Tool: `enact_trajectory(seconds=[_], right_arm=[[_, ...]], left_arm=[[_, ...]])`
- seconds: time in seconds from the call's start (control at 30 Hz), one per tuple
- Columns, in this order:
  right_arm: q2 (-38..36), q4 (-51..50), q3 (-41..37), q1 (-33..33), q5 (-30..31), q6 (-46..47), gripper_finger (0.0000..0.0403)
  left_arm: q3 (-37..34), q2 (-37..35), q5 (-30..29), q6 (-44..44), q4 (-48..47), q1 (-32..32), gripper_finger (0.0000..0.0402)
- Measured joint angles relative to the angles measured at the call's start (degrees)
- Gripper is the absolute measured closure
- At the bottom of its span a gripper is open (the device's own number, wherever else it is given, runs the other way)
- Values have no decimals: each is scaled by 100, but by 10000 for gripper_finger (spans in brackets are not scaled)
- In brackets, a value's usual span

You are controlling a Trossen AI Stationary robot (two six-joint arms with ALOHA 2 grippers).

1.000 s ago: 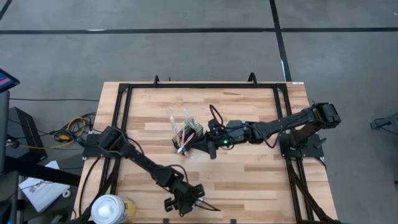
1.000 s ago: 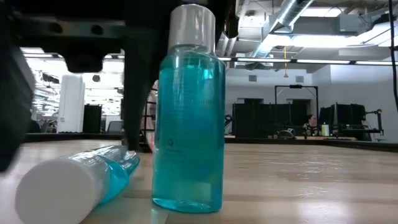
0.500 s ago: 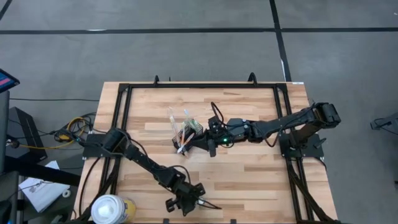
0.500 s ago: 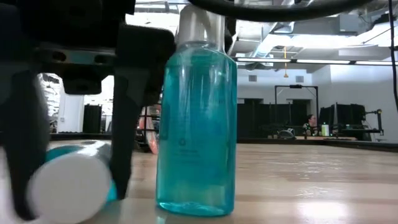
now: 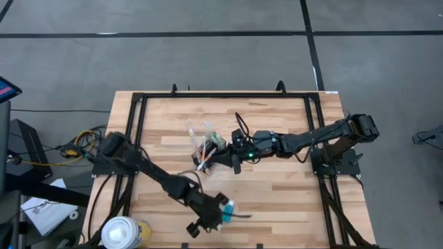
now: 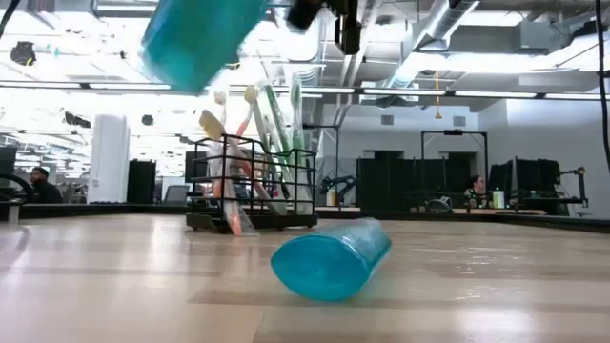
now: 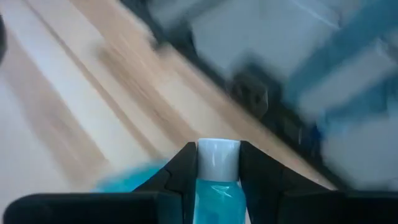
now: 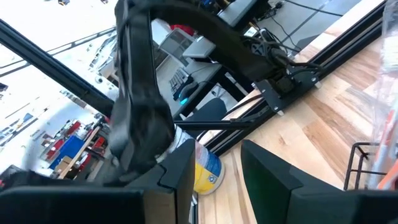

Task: Pick & Place toothbrushing station
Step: Put the left blue mouthwash into the wire organizer

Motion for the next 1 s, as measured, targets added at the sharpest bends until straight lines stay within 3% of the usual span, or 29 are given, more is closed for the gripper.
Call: enact_trajectory(seconds=[0.3,0.47,0.57,0.7,0.77,0.9,1.0], right_arm=[[0,337,-2,-94,-114,132,282],[0,954,-2,-342,-463,-41,282],[0,1465,-4,-526,-1016,-47,282],[-111,2086,-7,-697,-1011,-497,282],[-418,1632,-1,-808,-732,-906,282],[-1388,-573,-3,-1078,268,-1571,282],[-2292,-1548,-11,-1174,720,-1961,282]], left_arm=[[6,-1099,-99,-1368,514,267,316],[-132,-1238,-407,-1839,858,253,317],[-270,-1244,-506,-2036,889,232,317],[-571,-1236,-557,-2336,885,125,317],[-704,-1253,-639,-2555,892,52,317],[-948,-1568,-1153,-2713,935,-67,319],[-1120,-2015,-1646,-2725,955,10,319]])
